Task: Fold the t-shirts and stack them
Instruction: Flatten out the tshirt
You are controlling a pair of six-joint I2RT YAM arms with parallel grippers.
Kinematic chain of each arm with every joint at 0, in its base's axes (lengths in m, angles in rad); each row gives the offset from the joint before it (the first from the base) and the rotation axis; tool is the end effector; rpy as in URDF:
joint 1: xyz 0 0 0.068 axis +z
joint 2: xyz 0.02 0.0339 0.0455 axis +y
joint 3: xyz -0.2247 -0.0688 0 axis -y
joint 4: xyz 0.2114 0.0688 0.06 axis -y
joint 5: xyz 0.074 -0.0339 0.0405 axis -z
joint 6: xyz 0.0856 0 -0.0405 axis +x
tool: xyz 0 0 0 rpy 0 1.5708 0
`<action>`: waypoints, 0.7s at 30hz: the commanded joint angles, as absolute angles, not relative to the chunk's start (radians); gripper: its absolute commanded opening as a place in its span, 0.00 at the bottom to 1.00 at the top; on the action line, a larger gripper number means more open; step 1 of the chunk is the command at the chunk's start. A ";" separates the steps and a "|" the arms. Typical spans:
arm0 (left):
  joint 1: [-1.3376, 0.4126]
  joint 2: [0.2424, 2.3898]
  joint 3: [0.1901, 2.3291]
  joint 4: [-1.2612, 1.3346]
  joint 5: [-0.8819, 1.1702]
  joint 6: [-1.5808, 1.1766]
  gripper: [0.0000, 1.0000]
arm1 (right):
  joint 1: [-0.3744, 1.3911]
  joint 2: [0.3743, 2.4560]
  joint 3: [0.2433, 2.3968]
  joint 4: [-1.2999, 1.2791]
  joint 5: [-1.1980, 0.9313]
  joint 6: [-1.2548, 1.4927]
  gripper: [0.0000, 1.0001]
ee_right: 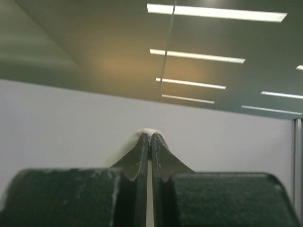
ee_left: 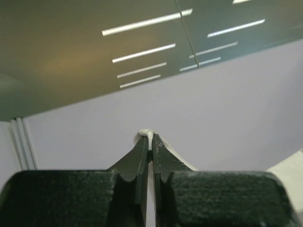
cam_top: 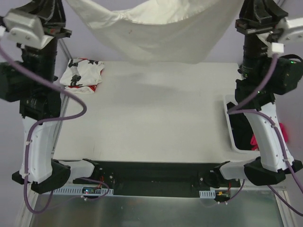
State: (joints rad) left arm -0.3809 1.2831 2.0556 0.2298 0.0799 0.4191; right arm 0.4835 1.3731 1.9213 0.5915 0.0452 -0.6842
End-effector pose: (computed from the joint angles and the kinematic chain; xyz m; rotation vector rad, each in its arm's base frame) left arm 0.1381 -0.0627 0.6537 0.2929 0.4931 0.0144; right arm 0.1715 0.0857 0.6401 -0.2008 0.3849 -0.2073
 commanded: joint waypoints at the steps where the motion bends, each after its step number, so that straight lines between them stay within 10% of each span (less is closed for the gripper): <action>1: -0.390 1.221 2.088 0.351 0.149 0.436 0.00 | 0.524 1.281 1.936 0.719 -0.029 -0.756 0.01; 21: -0.390 1.326 1.986 0.390 0.015 0.505 0.00 | 0.557 1.307 1.756 0.759 0.098 -0.877 0.01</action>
State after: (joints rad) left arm -0.3809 1.2358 1.9877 0.3111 0.0891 0.4488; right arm 0.5549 1.2560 1.7523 0.6712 0.0444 -0.8051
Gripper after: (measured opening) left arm 0.009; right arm 0.021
